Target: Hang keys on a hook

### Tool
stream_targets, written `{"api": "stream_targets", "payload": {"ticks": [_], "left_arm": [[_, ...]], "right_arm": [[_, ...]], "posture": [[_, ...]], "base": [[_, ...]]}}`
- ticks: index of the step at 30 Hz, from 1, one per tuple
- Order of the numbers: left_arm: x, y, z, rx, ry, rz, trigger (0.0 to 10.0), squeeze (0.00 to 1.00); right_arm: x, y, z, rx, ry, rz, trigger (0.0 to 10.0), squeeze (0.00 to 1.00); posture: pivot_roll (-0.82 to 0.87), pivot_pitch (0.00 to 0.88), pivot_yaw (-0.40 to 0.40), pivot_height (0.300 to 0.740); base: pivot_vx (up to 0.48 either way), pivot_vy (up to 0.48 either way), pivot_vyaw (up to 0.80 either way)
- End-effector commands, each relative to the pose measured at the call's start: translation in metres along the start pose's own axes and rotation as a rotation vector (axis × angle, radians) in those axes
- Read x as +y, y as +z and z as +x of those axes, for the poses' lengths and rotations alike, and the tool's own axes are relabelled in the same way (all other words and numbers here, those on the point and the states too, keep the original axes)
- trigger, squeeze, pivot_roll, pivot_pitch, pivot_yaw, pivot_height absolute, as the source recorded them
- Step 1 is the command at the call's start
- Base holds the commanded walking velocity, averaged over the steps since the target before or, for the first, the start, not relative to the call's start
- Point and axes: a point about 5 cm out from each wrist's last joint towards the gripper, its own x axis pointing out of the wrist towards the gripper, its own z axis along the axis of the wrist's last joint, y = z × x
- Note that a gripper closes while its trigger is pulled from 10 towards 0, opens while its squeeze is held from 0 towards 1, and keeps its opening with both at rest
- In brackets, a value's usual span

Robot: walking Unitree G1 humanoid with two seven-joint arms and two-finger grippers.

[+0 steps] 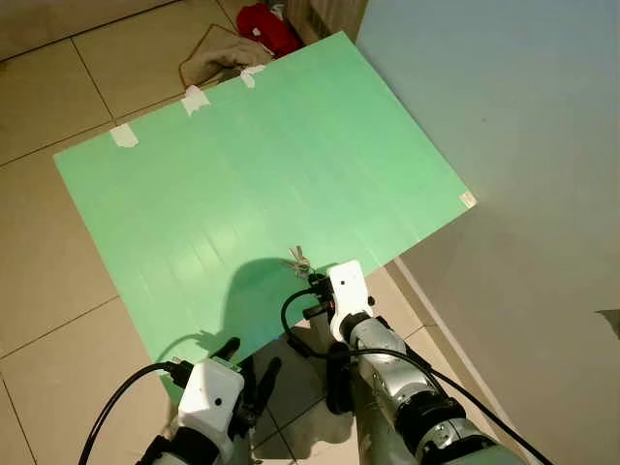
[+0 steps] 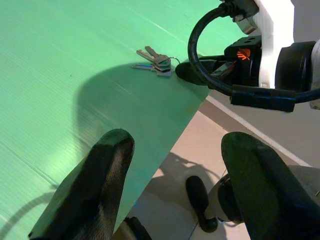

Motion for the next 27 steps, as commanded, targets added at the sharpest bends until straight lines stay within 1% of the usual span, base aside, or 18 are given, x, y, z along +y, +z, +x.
{"api": "stream_targets", "payload": {"ticks": [1,3,5,6,7,8,10,13,14,15,16,17,20,22,24,25,26,27], "left_arm": [[-0.004,-0.004,-0.004,0.027,-0.010,-0.010,10.0,0.00],[-0.004,-0.004,-0.003,0.027,-0.011,-0.010,10.0,0.00],[-0.004,-0.004,0.000,0.022,-0.012,-0.011,10.0,0.00],[-0.004,-0.004,0.000,0.022,-0.012,-0.011,10.0,0.00],[-0.004,-0.005,0.007,0.010,-0.015,-0.012,10.0,0.00],[-0.004,-0.006,0.011,0.003,-0.016,-0.012,10.0,0.00],[-0.004,-0.006,0.011,0.003,-0.016,-0.012,10.0,0.00],[-0.003,-0.002,0.030,-0.037,-0.026,-0.010,10.0,0.00],[-0.003,-0.002,0.030,-0.037,-0.026,-0.010,10.0,0.00],[-0.002,0.000,0.038,-0.054,-0.033,-0.007,10.0,0.00],[-0.002,0.000,0.038,-0.054,-0.033,-0.007,10.0,0.00],[-0.001,0.001,0.041,-0.057,-0.038,-0.004,10.0,0.00],[-0.001,0.002,0.044,-0.062,-0.043,0.002,10.0,0.00],[-0.001,0.002,0.041,-0.061,-0.039,-0.001,10.0,0.00],[-0.002,0.000,0.036,-0.051,-0.038,-0.004,10.0,0.00],[-0.002,0.000,0.036,-0.051,-0.038,-0.004,10.0,0.00],[-0.005,-0.005,0.027,-0.029,-0.050,-0.010,10.0,0.00],[-0.006,-0.006,0.024,-0.023,-0.061,-0.010,10.0,0.00]], "right_arm": [[0.005,-0.012,-0.005,0.026,0.002,0.028,0.0,0.00],[0.004,-0.010,-0.005,0.013,0.001,0.028,0.0,0.00],[-0.001,0.001,-0.004,-0.042,-0.004,0.027,0.0,0.00],[-0.001,0.001,-0.004,-0.042,-0.004,0.027,0.0,0.00],[-0.011,0.017,-0.003,-0.112,-0.016,0.022,0.0,0.00],[-0.016,0.023,-0.003,-0.133,-0.020,0.019,0.0,0.00],[-0.016,0.023,-0.003,-0.133,-0.020,0.019,0.0,0.00],[-0.034,0.041,-0.004,-0.172,-0.036,-0.006,0.0,0.00],[-0.034,0.041,-0.004,-0.172,-0.036,-0.006,0.0,0.00],[-0.042,0.041,-0.005,-0.147,-0.056,-0.005,1.5,0.00],[-0.042,0.041,-0.005,-0.147,-0.056,-0.005,1.5,0.00],[-0.044,0.036,-0.006,-0.126,-0.059,0.009,10.0,1.00],[-0.043,0.023,-0.010,-0.086,-0.058,0.033,10.0,1.00],[-0.040,0.014,-0.012,-0.058,-0.046,0.036,10.0,1.00],[-0.035,0.006,-0.014,-0.037,-0.014,0.040,10.0,1.00],[-0.035,0.006,-0.014,-0.037,-0.014,0.040,10.0,1.00],[-0.031,-0.001,-0.015,-0.016,0.032,0.041,10.0,1.00],[-0.029,-0.002,-0.015,-0.010,0.048,0.038,10.0,1.00]], "posture": [[0.19,0.482,-0.120,0.740],[0.19,0.479,-0.120,0.740],[0.18,0.467,-0.125,0.740],[0.18,0.467,-0.125,0.740],[0.17,0.437,-0.133,0.740],[0.16,0.415,-0.138,0.740],[0.16,0.415,-0.138,0.740],[0.12,0.350,-0.147,0.740],[0.12,0.350,-0.147,0.740],[0.11,0.340,-0.147,0.740],[0.11,0.340,-0.147,0.740],[0.10,0.335,-0.144,0.740],[0.11,0.348,-0.137,0.740],[0.12,0.355,-0.135,0.740],[0.14,0.365,-0.128,0.740],[0.14,0.365,-0.128,0.740],[0.15,0.368,-0.122,0.740],[0.15,0.368,-0.122,0.740]], "base": [[0.000,0.000,0.00],[0.000,0.000,0.00],[0.000,0.000,0.00],[0.000,0.000,0.00],[0.000,0.000,0.00],[0.000,0.000,0.00],[0.000,0.000,0.00],[0.000,0.000,0.00],[0.000,0.000,0.00],[0.000,0.000,0.00],[0.000,0.000,0.00],[0.000,0.000,0.00],[0.000,0.000,0.00],[0.000,0.000,0.00],[0.000,0.000,0.00],[0.000,0.000,0.00],[0.000,0.000,0.00],[0.000,0.000,0.00]]}}
